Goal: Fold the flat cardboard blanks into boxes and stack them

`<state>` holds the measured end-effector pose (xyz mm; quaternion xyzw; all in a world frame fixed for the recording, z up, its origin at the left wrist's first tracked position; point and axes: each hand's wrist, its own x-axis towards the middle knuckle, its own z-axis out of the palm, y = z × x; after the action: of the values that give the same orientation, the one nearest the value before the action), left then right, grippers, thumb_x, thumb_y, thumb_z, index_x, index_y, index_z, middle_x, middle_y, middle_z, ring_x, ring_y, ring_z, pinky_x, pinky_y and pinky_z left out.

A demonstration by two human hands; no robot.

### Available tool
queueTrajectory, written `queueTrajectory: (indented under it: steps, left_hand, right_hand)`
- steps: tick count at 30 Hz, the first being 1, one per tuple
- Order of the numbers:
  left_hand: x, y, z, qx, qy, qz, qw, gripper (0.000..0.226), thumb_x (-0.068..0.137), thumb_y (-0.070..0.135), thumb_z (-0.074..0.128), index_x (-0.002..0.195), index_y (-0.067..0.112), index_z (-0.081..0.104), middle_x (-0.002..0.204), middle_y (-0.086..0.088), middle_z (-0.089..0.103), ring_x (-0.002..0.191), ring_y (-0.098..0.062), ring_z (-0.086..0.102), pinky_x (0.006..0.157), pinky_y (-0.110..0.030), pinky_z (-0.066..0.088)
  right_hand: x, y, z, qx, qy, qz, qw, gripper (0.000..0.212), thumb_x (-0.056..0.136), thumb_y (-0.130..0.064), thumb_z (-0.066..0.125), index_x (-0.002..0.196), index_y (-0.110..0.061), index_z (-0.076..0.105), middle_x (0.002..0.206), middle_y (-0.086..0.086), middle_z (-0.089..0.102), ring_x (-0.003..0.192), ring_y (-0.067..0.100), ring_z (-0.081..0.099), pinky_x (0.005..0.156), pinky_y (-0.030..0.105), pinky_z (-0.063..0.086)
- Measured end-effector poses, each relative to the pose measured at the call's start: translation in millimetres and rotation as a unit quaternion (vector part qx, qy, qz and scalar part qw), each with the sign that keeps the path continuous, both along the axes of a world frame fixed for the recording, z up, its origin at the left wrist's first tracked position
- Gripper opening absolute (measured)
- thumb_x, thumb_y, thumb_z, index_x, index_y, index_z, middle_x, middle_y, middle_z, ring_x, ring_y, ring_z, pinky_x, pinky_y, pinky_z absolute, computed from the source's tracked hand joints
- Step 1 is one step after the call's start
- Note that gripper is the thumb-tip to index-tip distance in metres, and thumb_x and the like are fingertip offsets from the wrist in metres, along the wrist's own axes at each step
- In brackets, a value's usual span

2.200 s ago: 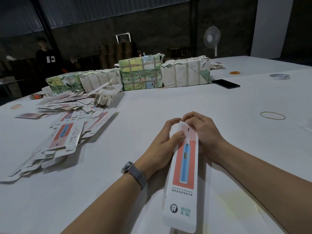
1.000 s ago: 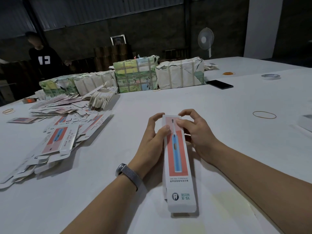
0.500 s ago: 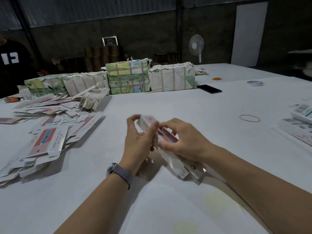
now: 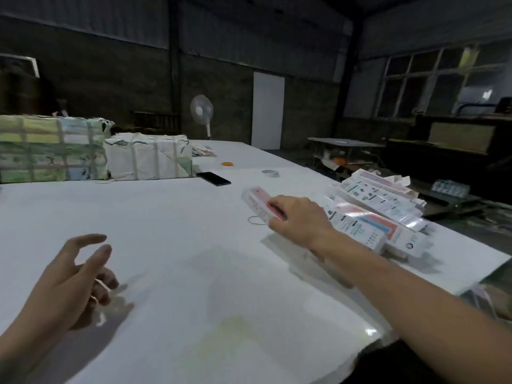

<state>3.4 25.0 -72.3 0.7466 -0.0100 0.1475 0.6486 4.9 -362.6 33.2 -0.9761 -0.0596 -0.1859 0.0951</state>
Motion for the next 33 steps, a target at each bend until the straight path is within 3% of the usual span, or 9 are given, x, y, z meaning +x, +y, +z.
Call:
queueTrajectory:
  steps: [3,7,12,14,20,23,26,29,33]
  left_hand:
    - [7,9,-12,0.006,0.027,-0.017,0.999,0.060,0.071,0.076,0.063,0.124,0.048,0.058,0.065,-0.014,0.065,0.038,-0.027,0.053,0.045,-0.042,0.045]
    - [29,42,-52,0.028,0.054,-0.004,0.998,0.031,0.095,0.048,0.063,0.123,0.034,0.063,0.058,-0.012,0.061,0.036,-0.024,0.050,0.048,-0.039,0.054]
    - [41,47,-66,0.030,0.052,-0.029,0.998,0.051,0.078,0.064,0.067,0.118,0.033,0.065,0.058,-0.018,0.056,0.040,-0.023,0.049,0.060,-0.066,0.054]
    - [21,26,-38,0.020,0.060,-0.040,0.997,0.052,0.075,0.062,0.066,0.115,0.028,0.067,0.056,-0.016,0.055,0.038,-0.021,0.045,0.054,-0.050,0.053]
    - [-23,-13,12,0.040,0.031,-0.051,0.997,0.017,0.101,0.022,0.058,0.094,0.026,0.072,0.059,-0.015,0.062,0.041,-0.022,0.044,0.046,-0.021,0.035]
    - [-31,-21,21,0.057,0.030,-0.047,0.997,0.027,0.102,0.016,0.055,0.083,0.028,0.071,0.058,-0.013,0.061,0.042,-0.022,0.045,0.043,-0.019,0.032]
    - [-32,-21,24,0.099,0.019,-0.009,0.995,0.029,0.101,0.016,0.055,0.082,0.030,0.070,0.058,-0.009,0.064,0.042,-0.020,0.049,0.041,-0.020,0.036]
    - [-30,-15,24,0.147,0.005,0.044,0.988,0.025,0.100,0.016,0.053,0.085,0.030,0.068,0.058,-0.005,0.067,0.042,-0.015,0.054,0.046,-0.029,0.047]
    - [-29,-3,23,0.230,-0.018,0.091,0.969,0.020,0.093,0.011,0.053,0.086,0.026,0.062,0.059,0.003,0.066,0.055,-0.018,0.062,0.058,-0.035,0.053]
  right_hand:
    - [11,-68,18,-0.079,0.004,-0.110,0.991,0.034,0.084,-0.047,0.056,0.116,-0.036,0.058,0.107,-0.007,0.064,0.098,0.021,0.058,0.070,0.032,0.039]
    - [22,-136,21,-0.093,0.020,-0.167,0.981,0.015,0.084,-0.030,0.053,0.096,-0.030,0.062,0.096,-0.004,0.063,0.102,0.027,0.057,0.072,0.034,0.047]
    - [37,-150,6,-0.204,-0.003,-0.233,0.951,0.031,0.090,-0.018,0.049,0.115,-0.027,0.065,0.130,0.001,0.052,0.119,0.030,0.039,0.092,0.045,0.037]
    - [43,-132,7,-0.186,-0.015,-0.219,0.958,0.032,0.091,-0.021,0.051,0.118,-0.028,0.066,0.138,0.001,0.047,0.123,0.030,0.036,0.097,0.046,0.034]
    - [39,-8,-5,-0.007,-0.043,-0.009,0.999,0.029,0.095,-0.027,0.049,0.118,-0.027,0.067,0.133,-0.003,0.055,0.122,0.022,0.047,0.100,0.038,0.038]
    - [29,71,-17,0.115,0.025,0.096,0.988,0.032,0.095,-0.021,0.042,0.110,-0.027,0.069,0.097,-0.007,0.068,0.101,0.019,0.060,0.088,0.036,0.046]
    - [19,145,-28,0.205,0.075,0.225,0.950,0.036,0.093,-0.007,0.036,0.099,-0.025,0.067,0.059,-0.012,0.050,0.059,0.002,0.052,0.061,0.023,0.038]
    - [14,205,-38,0.229,0.107,0.316,0.914,0.038,0.094,-0.003,0.033,0.097,-0.030,0.060,0.061,-0.008,0.050,0.048,-0.001,0.047,0.048,0.013,0.034]
    - [15,245,-66,0.252,0.114,0.370,0.887,0.033,0.096,-0.001,0.039,0.106,-0.020,0.064,0.077,-0.004,0.063,0.067,0.010,0.053,0.068,0.026,0.044]
